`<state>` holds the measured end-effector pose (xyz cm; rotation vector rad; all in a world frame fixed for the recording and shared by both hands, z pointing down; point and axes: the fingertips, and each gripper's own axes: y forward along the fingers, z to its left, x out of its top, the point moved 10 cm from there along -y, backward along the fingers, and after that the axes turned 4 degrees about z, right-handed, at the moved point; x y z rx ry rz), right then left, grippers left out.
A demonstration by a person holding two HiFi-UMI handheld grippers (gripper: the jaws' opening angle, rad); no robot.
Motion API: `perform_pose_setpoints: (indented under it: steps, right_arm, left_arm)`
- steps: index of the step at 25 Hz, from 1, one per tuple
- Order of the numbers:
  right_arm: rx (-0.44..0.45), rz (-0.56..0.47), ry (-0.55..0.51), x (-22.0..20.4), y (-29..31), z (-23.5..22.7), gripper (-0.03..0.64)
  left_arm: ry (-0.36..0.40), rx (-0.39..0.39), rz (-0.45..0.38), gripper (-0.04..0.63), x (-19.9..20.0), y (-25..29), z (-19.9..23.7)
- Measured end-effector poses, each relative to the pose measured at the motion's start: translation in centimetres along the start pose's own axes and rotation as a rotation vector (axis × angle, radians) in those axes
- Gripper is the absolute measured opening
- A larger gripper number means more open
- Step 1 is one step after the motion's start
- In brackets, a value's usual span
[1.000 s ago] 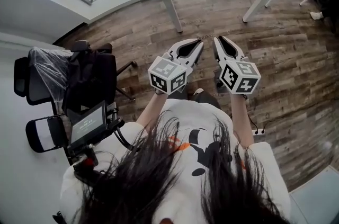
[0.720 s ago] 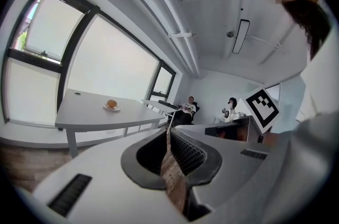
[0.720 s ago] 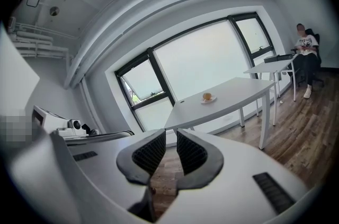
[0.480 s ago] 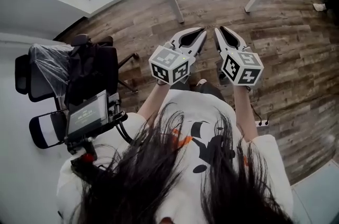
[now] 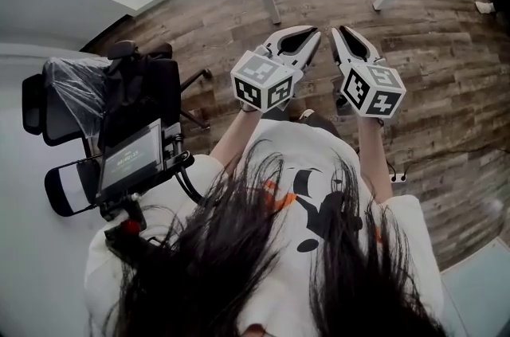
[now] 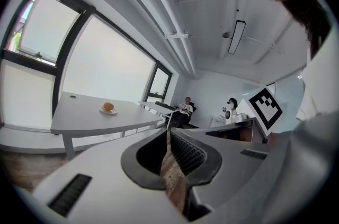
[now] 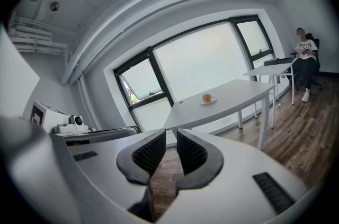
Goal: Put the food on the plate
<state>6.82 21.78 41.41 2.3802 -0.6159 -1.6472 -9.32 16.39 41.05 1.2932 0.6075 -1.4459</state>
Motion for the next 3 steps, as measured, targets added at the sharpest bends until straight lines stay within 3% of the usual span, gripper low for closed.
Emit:
perform_pose_setpoints:
  steps: [3]
  right_arm:
    - [-0.011,-0.01,0.002,0.21,0.02,0.06,0.072]
  left_arm:
    - [0.014,-0.018,0.001,0.006,0.26,0.23,0.03]
